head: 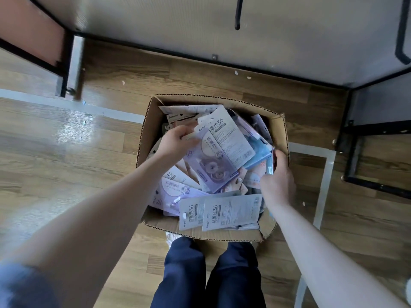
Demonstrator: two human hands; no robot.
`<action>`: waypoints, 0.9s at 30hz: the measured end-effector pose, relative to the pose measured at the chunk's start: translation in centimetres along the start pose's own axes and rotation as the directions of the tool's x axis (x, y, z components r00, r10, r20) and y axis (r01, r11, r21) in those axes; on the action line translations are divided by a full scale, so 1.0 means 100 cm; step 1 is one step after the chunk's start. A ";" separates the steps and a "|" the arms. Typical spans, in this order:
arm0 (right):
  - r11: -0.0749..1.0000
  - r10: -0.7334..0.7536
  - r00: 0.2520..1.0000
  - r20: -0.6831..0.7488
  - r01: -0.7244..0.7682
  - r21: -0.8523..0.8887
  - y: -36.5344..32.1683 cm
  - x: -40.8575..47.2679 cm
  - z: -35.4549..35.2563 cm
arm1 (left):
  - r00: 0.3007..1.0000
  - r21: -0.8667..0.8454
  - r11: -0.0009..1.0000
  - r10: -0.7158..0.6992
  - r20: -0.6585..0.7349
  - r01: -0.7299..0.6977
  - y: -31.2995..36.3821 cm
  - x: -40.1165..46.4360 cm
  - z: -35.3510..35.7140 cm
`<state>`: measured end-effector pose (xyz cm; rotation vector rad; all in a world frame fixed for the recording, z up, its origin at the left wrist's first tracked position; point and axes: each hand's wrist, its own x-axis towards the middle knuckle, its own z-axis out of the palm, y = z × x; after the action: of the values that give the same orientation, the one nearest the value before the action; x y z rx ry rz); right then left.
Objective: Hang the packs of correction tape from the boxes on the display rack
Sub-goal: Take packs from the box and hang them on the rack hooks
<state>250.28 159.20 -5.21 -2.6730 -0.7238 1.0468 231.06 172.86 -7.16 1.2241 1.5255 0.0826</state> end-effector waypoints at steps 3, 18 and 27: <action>0.999 0.001 1.000 0.013 0.000 -0.049 0.002 0.003 -0.008 | 1.000 0.012 1.000 0.002 0.008 -0.002 0.000 -0.014 -0.012; 0.968 -0.060 0.953 0.298 0.129 -0.216 0.028 -0.022 -0.002 | 0.995 0.429 0.901 0.090 -0.050 -0.059 -0.010 -0.038 -0.038; 0.971 -0.022 0.806 0.592 0.157 -0.179 0.020 -0.014 -0.003 | 0.986 0.410 0.912 0.088 -0.139 -0.024 -0.017 -0.042 -0.044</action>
<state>250.40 156.75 -4.85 -2.4327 -1.1170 1.9052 225.99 171.42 -3.66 1.6243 1.6963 -0.1125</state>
